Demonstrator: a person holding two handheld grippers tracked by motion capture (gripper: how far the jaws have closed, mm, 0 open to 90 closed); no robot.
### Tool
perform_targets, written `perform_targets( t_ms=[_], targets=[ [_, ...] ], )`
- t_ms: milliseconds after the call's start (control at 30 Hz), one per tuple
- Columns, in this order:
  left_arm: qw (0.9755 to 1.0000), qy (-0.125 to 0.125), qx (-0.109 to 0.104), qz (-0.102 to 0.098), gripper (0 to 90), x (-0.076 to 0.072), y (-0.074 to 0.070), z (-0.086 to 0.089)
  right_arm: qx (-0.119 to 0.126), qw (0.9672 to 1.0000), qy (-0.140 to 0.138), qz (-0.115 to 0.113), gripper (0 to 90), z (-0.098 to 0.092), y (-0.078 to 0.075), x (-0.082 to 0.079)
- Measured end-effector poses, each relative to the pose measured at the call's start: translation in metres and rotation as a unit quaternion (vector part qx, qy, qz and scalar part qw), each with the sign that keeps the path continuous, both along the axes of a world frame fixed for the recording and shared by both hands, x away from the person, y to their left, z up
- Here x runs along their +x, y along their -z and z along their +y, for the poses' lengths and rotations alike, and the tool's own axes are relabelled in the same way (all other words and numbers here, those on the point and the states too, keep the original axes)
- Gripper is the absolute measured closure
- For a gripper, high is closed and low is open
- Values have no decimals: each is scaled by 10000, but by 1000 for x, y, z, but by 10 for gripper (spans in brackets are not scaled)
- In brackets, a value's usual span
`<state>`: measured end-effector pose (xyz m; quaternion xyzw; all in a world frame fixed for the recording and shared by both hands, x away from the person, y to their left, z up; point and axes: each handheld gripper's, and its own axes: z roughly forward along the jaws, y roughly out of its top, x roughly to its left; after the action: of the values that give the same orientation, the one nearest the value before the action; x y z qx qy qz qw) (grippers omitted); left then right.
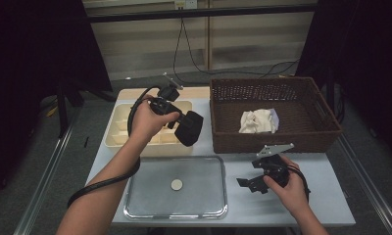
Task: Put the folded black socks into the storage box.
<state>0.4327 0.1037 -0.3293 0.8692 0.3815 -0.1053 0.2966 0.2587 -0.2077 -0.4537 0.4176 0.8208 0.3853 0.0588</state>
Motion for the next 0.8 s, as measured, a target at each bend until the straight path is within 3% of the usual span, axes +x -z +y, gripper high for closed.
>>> perform_targets(
  t_ms=[267, 500, 567, 800],
  targets=[
    [9994, -279, 203, -17, 714, 8, 13, 6, 5, 10000, -7, -1, 85, 1, 0, 0],
    [9988, -401, 277, 33, 711, 15, 29, 12, 18, 10000, -27, -6, 85, 2, 1, 0],
    [9985, -364, 404, 16, 709, 16, 31, 13, 11, 10000, -35, 12, 85, 2, 1, 0],
    [9980, -490, 406, 29, 704, 19, 42, 14, -23, 10000, -55, 18, 85, 2, 2, 0]
  ],
)
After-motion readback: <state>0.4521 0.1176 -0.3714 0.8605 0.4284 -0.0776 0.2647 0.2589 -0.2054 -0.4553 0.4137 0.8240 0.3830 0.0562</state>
